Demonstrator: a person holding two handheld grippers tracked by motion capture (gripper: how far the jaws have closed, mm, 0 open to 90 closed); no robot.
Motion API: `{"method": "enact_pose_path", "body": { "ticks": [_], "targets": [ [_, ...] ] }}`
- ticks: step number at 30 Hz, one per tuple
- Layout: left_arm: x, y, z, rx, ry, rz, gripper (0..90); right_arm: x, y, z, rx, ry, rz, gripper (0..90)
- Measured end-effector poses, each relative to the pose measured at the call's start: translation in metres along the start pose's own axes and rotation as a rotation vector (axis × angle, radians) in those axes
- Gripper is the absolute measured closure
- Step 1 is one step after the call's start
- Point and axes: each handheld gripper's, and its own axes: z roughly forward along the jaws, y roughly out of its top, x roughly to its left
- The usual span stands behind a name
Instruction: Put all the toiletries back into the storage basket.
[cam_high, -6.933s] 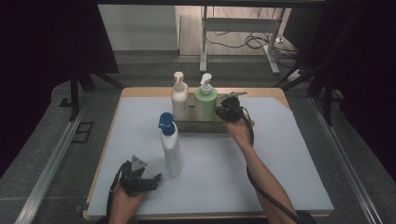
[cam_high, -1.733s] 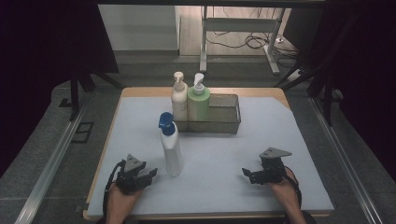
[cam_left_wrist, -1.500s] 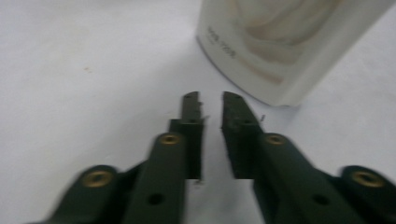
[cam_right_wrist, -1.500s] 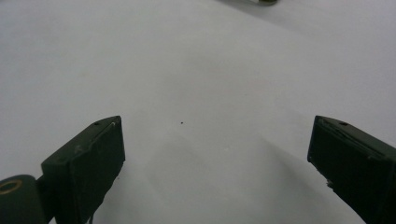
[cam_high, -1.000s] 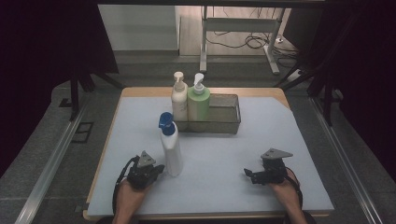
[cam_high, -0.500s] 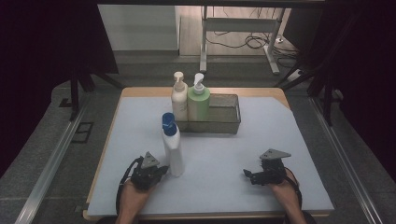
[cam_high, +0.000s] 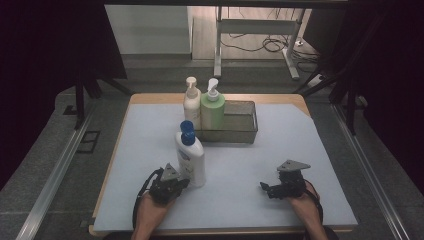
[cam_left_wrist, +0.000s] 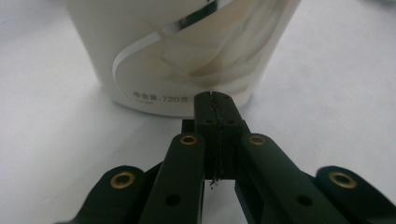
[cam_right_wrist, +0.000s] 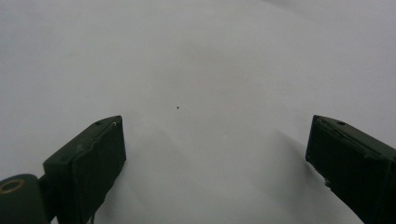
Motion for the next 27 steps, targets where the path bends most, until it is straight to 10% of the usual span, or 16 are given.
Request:
{"method": "enact_pose_path", "body": {
  "ticks": [14, 27],
  "targets": [
    [-0.007, 0.003, 0.002, -0.009, -0.007, 0.022, 86.4, -0.001, -0.001, -0.002, -0.002, -0.003, 0.001, 4.7],
    [0.003, -0.015, -0.012, -0.012, 0.093, -0.021, 49.3, 0.005, 0.007, -0.011, -0.083, 0.058, 0.018, 1.1]
  ]
}}
